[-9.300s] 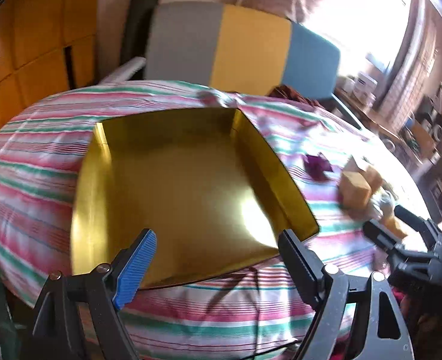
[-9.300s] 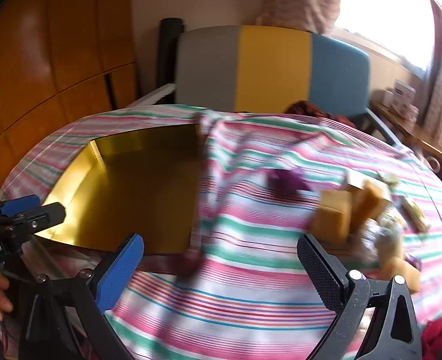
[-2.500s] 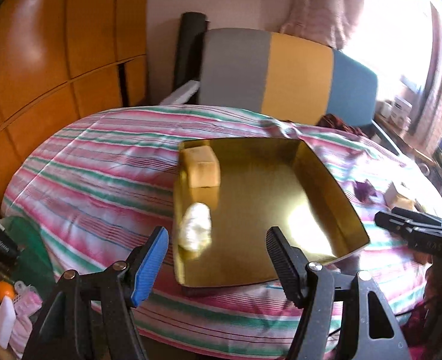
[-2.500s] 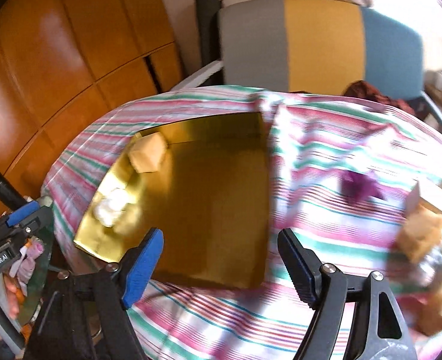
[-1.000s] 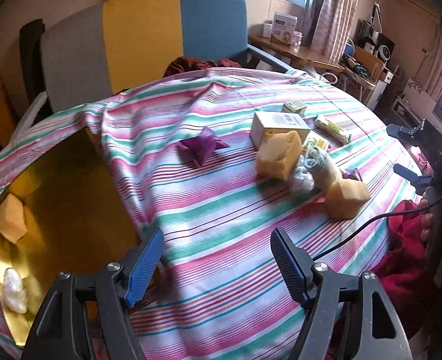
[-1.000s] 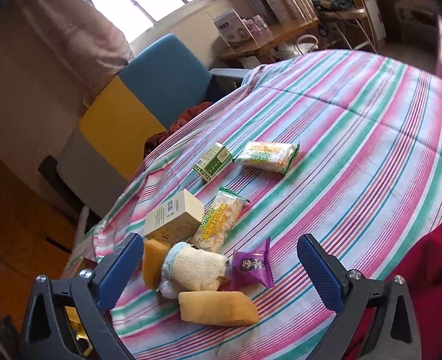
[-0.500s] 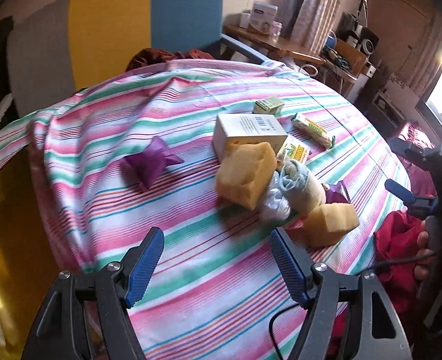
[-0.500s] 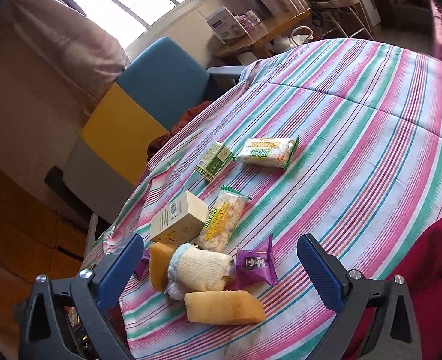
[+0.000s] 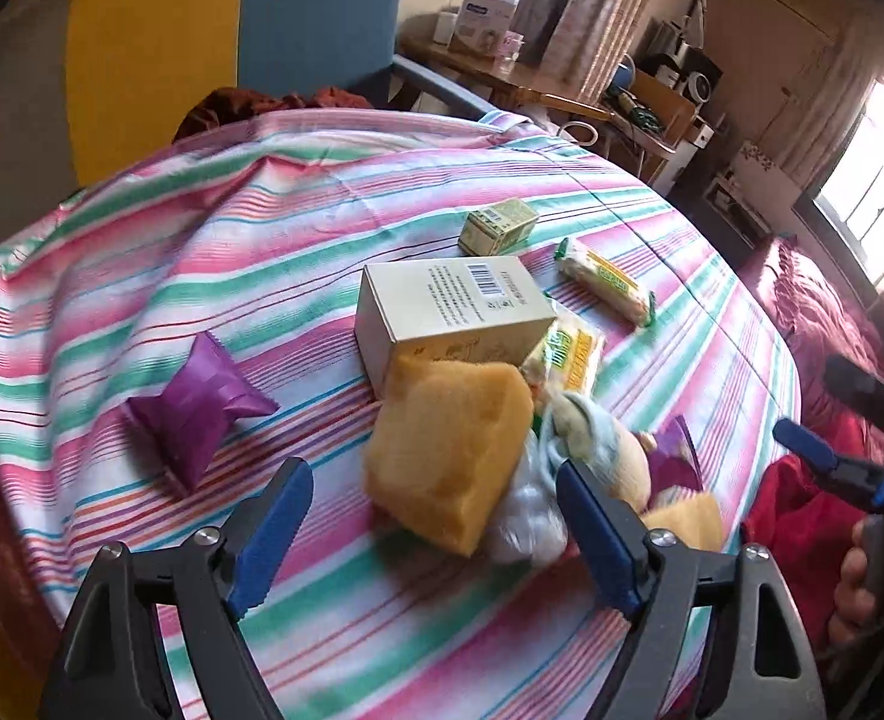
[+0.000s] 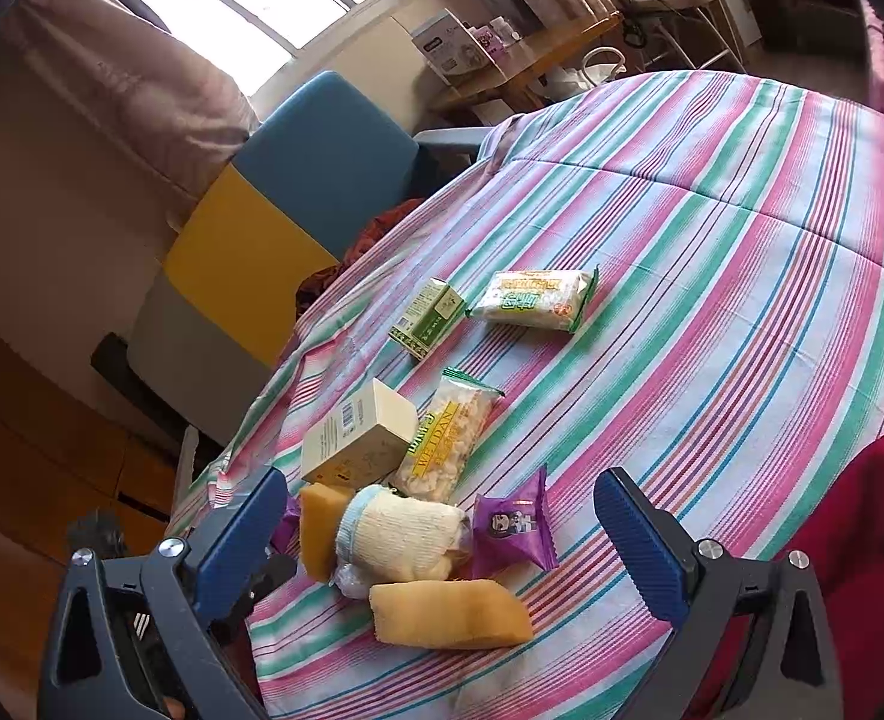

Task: Organize objects
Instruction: 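Move the left gripper back to the items and grasp another yellow sponge, then grasp the cream knit sock with the right gripper while the left holds the sponge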

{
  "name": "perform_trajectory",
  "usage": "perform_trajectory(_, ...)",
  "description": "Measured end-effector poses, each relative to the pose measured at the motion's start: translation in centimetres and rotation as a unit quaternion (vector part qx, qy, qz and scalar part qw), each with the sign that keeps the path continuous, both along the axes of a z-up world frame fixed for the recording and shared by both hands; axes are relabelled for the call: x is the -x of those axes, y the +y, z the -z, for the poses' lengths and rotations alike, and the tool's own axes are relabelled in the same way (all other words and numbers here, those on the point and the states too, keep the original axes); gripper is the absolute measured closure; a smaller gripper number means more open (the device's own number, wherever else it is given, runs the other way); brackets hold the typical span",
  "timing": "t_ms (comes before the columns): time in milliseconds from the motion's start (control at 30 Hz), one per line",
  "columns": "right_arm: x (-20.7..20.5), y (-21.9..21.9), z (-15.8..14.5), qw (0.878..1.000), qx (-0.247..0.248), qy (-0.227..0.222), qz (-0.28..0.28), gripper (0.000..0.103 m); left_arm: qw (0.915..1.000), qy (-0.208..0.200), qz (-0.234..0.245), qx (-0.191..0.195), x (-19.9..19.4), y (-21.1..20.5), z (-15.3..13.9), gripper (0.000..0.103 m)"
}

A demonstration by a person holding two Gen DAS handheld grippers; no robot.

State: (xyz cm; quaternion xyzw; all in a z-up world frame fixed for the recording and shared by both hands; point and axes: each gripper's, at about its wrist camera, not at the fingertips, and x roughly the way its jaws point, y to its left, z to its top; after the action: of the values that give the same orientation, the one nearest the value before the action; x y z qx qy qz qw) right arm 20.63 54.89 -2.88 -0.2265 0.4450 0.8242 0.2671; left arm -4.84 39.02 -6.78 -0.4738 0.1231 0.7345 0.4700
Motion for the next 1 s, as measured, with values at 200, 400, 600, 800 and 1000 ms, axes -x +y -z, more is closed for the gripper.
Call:
perform_trajectory(200,0.2,0.1,0.2,1.000,0.006,-0.002,-0.006,0.000,0.9991,-0.038,0.004,-0.021,1.5,2.0,1.4,0.011)
perform_trajectory(400,0.5,0.0,0.3,1.000,0.006,-0.008,-0.012,0.000,0.9948,-0.099,-0.016,-0.017,3.4,2.8,4.3,0.030)
perform_trajectory(600,0.8,0.0,0.5,1.000,0.008,-0.016,-0.014,0.000,0.9951,-0.088,-0.035,-0.030,2.1,-1.4,3.6,0.045)
perform_trajectory(800,0.8,0.0,0.5,1.000,0.005,-0.024,-0.009,0.000,0.9980,0.021,-0.054,0.023,-2.3,-6.8,2.3,0.045)
perform_trajectory(1000,0.7,0.1,0.5,1.000,0.001,-0.031,0.002,0.000,0.9939,0.079,-0.038,0.067,-6.4,-9.1,3.8,0.045)
